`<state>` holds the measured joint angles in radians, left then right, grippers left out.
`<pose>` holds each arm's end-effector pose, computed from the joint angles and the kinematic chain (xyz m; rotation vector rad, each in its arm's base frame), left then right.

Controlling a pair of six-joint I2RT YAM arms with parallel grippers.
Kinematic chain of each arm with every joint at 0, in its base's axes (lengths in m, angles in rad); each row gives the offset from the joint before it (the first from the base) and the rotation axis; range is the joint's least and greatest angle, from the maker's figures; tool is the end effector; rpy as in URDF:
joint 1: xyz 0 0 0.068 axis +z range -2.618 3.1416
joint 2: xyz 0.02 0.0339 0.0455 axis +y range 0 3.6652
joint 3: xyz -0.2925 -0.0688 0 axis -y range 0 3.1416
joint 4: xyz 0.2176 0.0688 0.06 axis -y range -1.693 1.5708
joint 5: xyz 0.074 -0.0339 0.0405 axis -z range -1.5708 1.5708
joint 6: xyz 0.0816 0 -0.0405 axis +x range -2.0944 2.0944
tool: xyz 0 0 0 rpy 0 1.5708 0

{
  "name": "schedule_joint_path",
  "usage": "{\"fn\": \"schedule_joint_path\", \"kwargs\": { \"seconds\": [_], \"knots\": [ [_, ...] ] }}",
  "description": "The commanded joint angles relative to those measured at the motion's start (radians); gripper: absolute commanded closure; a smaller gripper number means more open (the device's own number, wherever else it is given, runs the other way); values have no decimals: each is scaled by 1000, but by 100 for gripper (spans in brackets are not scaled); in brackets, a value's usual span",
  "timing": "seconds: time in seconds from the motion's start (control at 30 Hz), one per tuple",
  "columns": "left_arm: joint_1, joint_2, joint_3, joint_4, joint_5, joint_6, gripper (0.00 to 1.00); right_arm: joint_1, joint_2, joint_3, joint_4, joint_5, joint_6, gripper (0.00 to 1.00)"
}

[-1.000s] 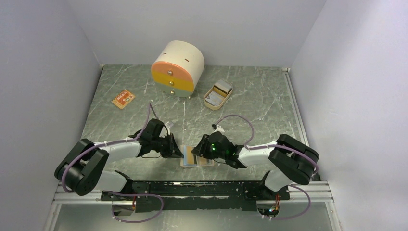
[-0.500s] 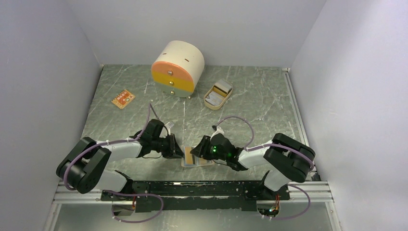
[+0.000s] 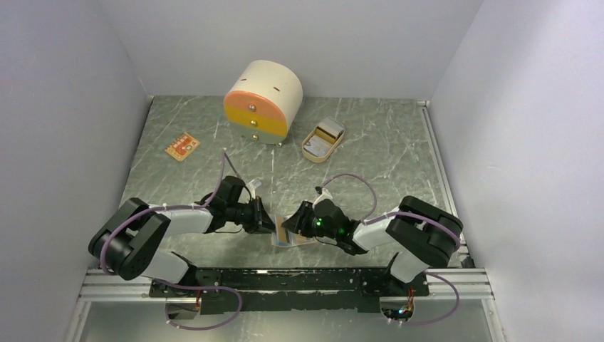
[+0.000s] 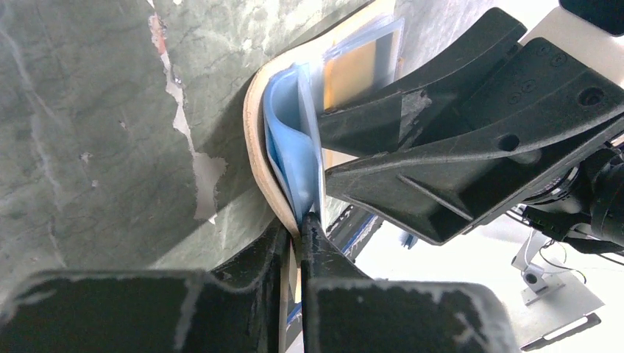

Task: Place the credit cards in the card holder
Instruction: Insert the credit card into the card holder, then turn over the card slot in the card holder.

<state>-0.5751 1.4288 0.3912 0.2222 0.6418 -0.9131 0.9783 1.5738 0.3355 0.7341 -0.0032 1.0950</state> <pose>0.1718 -0.1696 0.1447 -0.1021 2.6930 -1.3713 0.1589 0.2364 0.1447 0.1340 2.3316 1.1886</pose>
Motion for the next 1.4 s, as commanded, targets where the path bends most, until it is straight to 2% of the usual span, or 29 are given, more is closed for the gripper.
{"fn": "schedule_joint_path", "kwargs": {
  "seconds": [0.0,0.1,0.2,0.4,0.67,1.13,1.37],
  "knots": [
    [-16,-3,0,85,10,-16,91,18,3,-4,-22,-52,-4,58],
    [-19,-40,36,-56,-66,18,91,18,-40,13,-98,-42,-33,54],
    [-28,-84,80,-196,-145,59,91,17,-107,62,-245,-11,-84,51],
    [-43,-128,134,-320,-208,78,91,33,-209,137,-423,50,-142,44],
    [-73,-118,175,-368,-242,79,91,82,-216,214,-538,130,-181,43],
    [-82,-109,172,-356,-236,76,91,101,-131,280,-609,173,-221,46],
    [-81,-89,166,-354,-242,84,91,101,-205,276,-739,277,-237,53]
  ]
}}
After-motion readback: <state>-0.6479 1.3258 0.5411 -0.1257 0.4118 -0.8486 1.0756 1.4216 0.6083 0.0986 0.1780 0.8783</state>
